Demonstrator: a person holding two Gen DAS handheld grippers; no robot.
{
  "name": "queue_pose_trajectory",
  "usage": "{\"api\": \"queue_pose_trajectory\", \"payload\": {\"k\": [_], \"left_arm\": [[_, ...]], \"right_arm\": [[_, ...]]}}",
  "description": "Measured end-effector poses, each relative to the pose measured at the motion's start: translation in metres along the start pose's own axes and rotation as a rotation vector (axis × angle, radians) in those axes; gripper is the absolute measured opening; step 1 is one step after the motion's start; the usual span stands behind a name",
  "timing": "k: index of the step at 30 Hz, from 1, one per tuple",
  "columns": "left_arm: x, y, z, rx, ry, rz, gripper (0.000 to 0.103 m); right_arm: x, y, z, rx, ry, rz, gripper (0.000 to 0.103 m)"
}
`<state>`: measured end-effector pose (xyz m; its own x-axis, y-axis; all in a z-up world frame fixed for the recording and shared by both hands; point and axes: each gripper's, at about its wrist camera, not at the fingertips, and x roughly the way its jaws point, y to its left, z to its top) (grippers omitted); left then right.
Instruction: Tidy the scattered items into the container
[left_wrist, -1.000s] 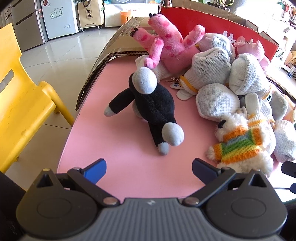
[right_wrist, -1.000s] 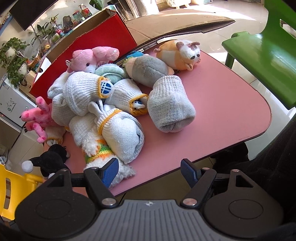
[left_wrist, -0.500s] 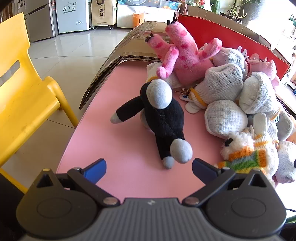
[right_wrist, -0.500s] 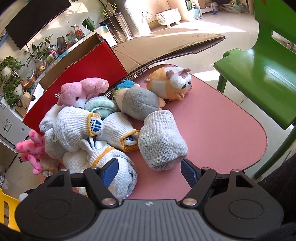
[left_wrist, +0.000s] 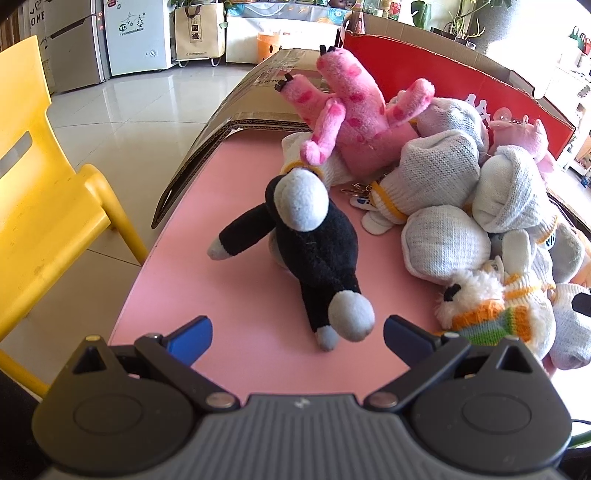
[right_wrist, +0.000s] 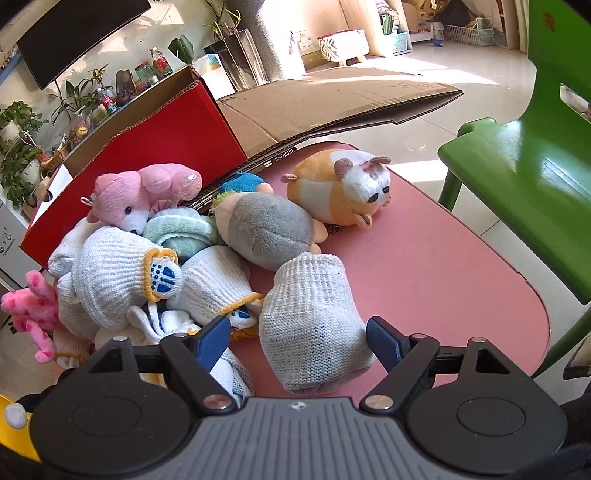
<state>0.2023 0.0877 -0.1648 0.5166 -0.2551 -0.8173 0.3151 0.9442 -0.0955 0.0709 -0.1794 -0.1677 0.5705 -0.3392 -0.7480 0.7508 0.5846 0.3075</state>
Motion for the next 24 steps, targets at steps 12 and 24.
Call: {"api": "queue_pose_trajectory", "payload": {"k": [12,24], "left_arm": [[0.004,-0.003,0.000,0.007,-0.004,-0.006,0.103],[0.011,-0.001,0.004,-0.005,-0.007,-0.016,0.103]], "right_arm": [[0.019,0.000,-0.001,-0.025,-0.002,-0.023,0.081],[0.031,-0.004,-0.005,-0.015,0.003,-0.022,0.072]]}}
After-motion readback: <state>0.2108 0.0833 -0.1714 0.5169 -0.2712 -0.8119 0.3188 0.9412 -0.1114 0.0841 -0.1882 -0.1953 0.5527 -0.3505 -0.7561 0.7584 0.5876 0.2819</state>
